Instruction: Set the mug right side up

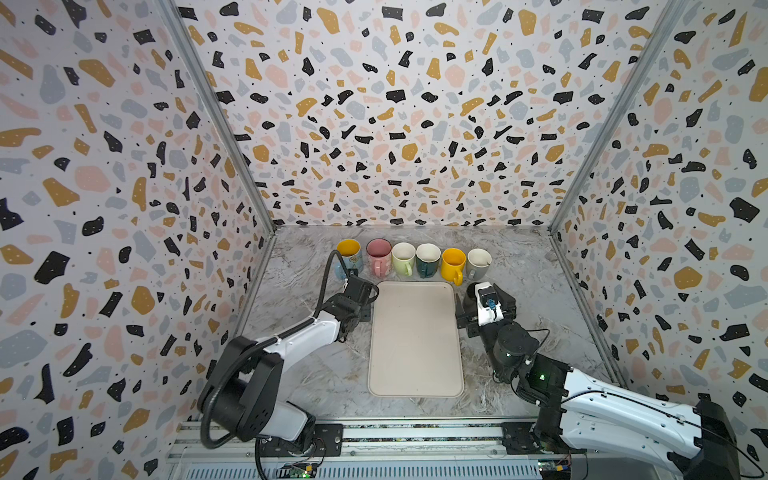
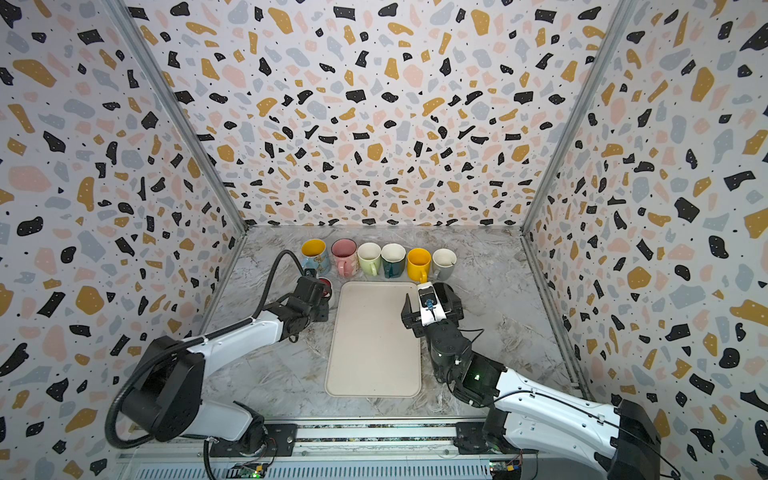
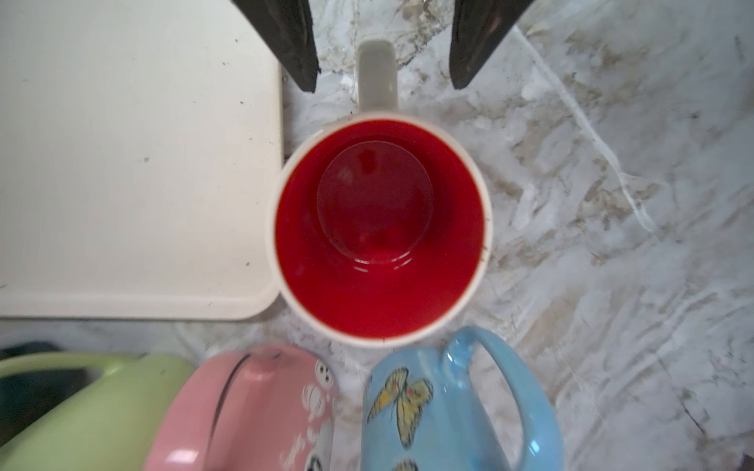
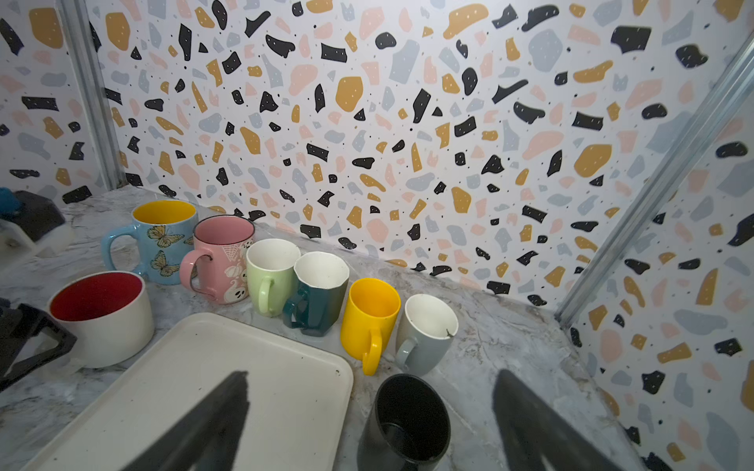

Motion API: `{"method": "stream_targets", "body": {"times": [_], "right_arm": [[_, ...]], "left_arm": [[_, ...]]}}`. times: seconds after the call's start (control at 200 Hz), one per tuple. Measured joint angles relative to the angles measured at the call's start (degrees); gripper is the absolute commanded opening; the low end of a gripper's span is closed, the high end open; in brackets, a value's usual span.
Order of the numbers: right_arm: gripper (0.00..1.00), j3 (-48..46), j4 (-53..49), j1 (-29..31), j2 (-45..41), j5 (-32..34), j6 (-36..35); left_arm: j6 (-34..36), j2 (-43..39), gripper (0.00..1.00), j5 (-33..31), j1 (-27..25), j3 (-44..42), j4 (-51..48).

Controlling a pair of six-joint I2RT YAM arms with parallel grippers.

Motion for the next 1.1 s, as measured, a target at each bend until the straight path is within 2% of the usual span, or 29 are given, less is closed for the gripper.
{"method": "stream_targets", "body": {"times": [0.08,0.17,0.255,0.415,0.541,0.556,0.591,0.736,0.911,1.101], "right_arm": [[0.99,1.16,-3.91,-3.91,0.2,-1.73,1.68],[0.99,4.17,-9.51,-11.74,1.07,-4.98,4.63],[0.99,5.14,-11.85,-18.97,1.22,-7.3,6.64],[0.99,3.93,-13.2,-32.15,1.7,-12.81,8.44],[0.99,0.33,-10.99,-41.46,3.3,-18.6,8.9],[0.99,-0.09,-10.67,-42.29,3.63,-19.1,8.92],[0.99,-1.18,-9.51,-44.3,4.66,-20.37,9.05],[0.99,-8.2,0.48,-48.94,9.84,-25.05,9.07],[0.99,-16.02,15.1,-50.27,18.38,-28.22,7.98],[0.99,-16.79,26.64,-50.86,27.67,-29.49,5.42]], "left_arm": [[0.28,-6.51,0.54,-1.09,0.0,-0.72,0.04],[1.05,-15.28,0.56,-3.5,0.0,-2.51,1.7],[1.77,-24.83,0.65,-7.3,0.0,-5.97,5.9],[4.0,-39.6,0.7,-18.6,0.02,-17.03,18.84],[7.61,-43.87,0.71,-28.41,0.26,-26.47,30.12],[8.04,-43.98,0.78,-29.24,0.26,-27.65,31.5],[9.55,-44.09,0.82,-31.04,0.31,-30.97,35.39],[15.52,-39.91,0.87,-37.13,0.33,-44.78,53.33],[21.57,-27.32,0.87,-39.28,1.2,-44.78,66.42],[26.86,-11.93,0.88,-38.62,4.52,-44.81,80.7]]}}
